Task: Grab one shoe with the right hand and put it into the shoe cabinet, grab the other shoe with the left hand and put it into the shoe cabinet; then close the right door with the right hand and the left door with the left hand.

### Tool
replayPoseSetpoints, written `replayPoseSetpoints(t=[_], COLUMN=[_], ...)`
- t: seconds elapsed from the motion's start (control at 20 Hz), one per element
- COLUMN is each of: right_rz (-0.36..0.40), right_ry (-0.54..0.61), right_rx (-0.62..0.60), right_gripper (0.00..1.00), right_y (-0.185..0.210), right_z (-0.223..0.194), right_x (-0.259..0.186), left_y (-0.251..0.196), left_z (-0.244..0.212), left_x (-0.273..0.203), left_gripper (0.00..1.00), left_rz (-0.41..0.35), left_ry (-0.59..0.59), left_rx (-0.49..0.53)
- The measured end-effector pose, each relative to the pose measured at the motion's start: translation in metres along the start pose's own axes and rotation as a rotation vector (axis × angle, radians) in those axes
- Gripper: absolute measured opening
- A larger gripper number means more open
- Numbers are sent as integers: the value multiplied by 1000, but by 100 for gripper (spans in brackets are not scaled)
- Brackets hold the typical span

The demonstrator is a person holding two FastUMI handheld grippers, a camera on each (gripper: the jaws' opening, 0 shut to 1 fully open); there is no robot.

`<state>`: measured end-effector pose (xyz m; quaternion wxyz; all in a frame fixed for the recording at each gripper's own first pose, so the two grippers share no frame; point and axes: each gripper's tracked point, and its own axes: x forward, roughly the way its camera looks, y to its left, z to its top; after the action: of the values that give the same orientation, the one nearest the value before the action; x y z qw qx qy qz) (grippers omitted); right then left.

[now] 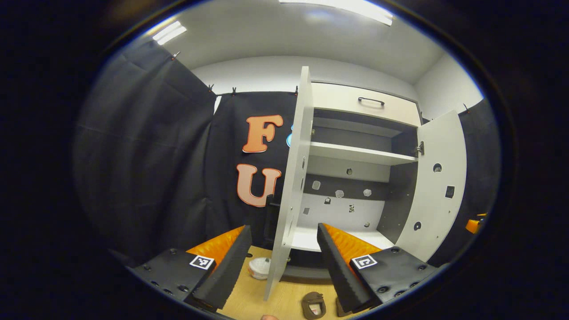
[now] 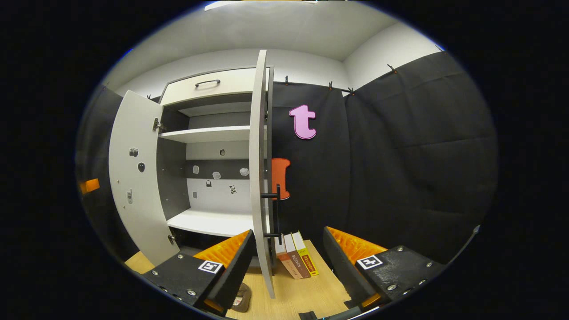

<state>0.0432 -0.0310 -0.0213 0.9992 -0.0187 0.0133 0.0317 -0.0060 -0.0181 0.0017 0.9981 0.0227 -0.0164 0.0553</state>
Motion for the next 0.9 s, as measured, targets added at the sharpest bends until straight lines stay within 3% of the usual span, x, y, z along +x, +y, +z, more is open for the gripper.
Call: replayPoseSetpoints(t=[0.9], right_rz=[-9], right_ry=[43], right_rx=[36], right_gripper=[94], right_y=[-17], right_z=[-41], right_x=[9], left_y=[-9], left_z=[5], left_x=[2], left_gripper=[96], left_rz=[-10], left_ry=[-24], left_rx=[-7])
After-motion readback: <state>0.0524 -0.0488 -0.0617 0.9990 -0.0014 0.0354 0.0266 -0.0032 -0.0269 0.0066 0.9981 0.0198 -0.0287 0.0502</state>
